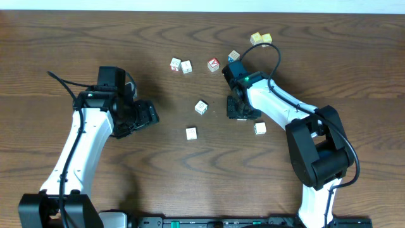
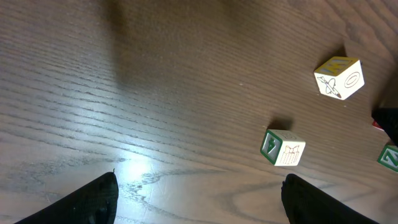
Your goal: Lift 4 blocks
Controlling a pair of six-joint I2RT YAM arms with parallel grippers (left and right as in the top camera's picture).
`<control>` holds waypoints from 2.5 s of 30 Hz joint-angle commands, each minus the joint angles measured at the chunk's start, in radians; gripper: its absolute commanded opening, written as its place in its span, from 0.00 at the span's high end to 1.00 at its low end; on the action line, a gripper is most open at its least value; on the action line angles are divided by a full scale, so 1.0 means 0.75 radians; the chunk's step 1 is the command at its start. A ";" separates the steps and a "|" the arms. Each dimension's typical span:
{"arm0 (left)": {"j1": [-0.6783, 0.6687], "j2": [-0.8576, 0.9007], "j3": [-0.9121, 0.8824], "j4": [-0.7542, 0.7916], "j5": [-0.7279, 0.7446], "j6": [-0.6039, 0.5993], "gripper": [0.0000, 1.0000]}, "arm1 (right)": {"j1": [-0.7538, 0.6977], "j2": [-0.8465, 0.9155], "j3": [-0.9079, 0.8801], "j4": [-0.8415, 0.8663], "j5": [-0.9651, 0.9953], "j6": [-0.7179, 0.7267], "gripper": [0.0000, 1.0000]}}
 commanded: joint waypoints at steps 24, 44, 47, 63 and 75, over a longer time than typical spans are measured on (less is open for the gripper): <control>0.005 0.009 -0.017 0.012 0.002 -0.002 0.16 | 0.128 0.013 0.289 0.076 -0.210 0.133 0.46; 0.005 0.009 -0.017 0.011 0.003 -0.002 0.16 | 0.361 0.040 0.207 0.184 0.190 0.655 0.24; 0.005 0.009 -0.017 0.011 0.003 -0.002 0.16 | 0.361 0.083 0.207 0.192 0.184 0.678 0.31; 0.005 0.009 -0.017 0.011 0.002 -0.002 0.16 | 0.347 0.168 0.207 0.193 0.149 0.655 0.60; 0.005 0.009 -0.017 0.011 0.002 -0.002 0.16 | 0.223 0.144 0.212 0.108 -0.049 0.278 0.68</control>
